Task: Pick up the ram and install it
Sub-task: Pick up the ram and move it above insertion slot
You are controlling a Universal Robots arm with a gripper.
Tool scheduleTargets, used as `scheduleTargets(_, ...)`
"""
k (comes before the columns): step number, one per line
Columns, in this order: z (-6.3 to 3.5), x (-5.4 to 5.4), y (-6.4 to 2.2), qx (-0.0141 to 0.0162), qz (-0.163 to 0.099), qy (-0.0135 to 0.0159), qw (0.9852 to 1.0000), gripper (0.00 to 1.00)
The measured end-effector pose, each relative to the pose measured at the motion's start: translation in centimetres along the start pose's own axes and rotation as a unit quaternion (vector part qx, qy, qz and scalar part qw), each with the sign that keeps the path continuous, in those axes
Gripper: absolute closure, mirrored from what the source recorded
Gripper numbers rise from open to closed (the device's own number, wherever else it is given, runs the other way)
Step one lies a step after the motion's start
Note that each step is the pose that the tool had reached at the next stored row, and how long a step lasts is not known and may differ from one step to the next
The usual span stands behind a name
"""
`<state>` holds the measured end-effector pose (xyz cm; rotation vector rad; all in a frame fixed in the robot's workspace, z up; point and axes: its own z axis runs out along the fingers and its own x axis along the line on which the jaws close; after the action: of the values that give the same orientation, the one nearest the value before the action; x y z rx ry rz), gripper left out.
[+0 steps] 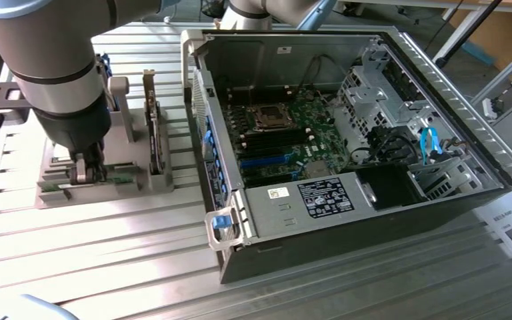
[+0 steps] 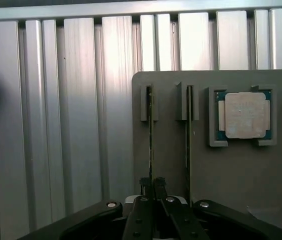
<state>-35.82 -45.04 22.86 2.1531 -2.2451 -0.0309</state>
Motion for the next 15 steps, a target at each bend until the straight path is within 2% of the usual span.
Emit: scheduleTargets(15, -2.54, 0.0, 0.09, 0.0, 0.0, 0.0, 1.0, 0.88)
